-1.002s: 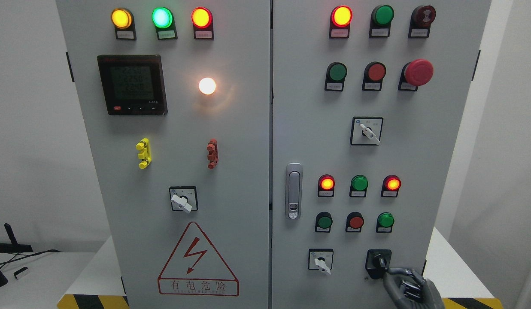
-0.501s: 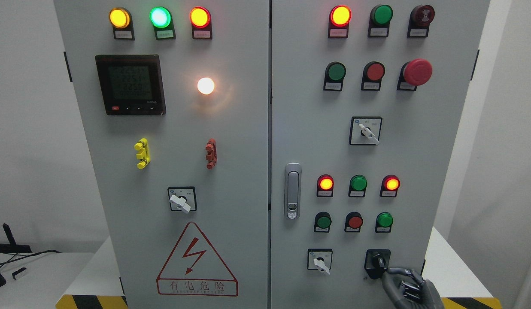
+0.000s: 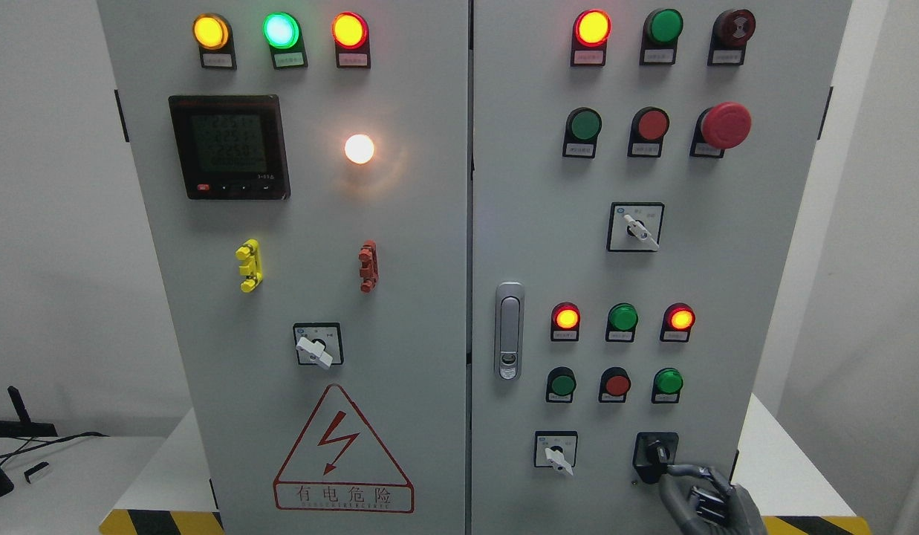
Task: Trip black knob to open circuit
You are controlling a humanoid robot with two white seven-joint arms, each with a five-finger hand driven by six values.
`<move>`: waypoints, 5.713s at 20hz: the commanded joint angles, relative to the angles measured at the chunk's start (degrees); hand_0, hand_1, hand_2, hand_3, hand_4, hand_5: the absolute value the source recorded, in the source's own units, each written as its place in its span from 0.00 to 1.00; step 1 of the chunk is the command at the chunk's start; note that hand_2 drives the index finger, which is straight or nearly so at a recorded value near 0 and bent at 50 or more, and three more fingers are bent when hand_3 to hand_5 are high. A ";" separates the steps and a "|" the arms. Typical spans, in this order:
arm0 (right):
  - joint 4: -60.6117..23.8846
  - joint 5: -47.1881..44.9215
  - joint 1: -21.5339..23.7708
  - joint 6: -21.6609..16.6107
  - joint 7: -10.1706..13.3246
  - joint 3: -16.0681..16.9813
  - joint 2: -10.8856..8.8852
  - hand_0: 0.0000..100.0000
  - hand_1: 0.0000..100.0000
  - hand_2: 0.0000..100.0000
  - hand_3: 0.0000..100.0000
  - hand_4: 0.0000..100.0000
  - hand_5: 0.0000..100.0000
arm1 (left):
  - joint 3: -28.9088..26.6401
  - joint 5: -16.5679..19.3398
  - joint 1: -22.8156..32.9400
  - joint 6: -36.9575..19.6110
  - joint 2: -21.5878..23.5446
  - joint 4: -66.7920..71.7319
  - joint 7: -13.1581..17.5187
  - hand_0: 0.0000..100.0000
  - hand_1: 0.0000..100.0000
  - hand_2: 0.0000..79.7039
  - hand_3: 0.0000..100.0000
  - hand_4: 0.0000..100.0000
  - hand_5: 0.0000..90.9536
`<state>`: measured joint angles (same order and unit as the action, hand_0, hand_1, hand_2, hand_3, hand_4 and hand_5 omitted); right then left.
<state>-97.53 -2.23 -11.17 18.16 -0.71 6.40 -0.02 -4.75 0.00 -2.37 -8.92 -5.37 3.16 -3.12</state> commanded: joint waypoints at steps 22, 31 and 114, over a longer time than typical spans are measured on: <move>-2.22 -0.05 1.15 0.12 0.80 -3.50 0.29 0.43 0.76 0.45 1.00 1.00 0.98 | 0.00 1.76 0.00 -0.05 0.01 0.00 -0.05 0.12 0.39 0.00 0.00 0.00 0.00; -2.49 -0.05 1.15 0.12 0.98 -3.76 0.37 0.43 0.76 0.46 1.00 1.00 0.98 | 0.00 1.76 0.00 -0.05 0.01 0.00 -0.05 0.12 0.39 0.00 0.00 0.00 0.00; -3.37 0.12 2.47 0.56 0.89 -2.53 0.64 0.43 0.75 0.46 1.00 1.00 0.97 | 0.00 1.76 0.00 -0.05 -0.08 0.00 -0.05 0.12 0.39 0.00 0.00 0.00 0.00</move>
<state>-100.99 -2.12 -8.74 18.65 0.11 3.49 0.00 -4.75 0.00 -2.37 -8.92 -5.38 3.16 -3.11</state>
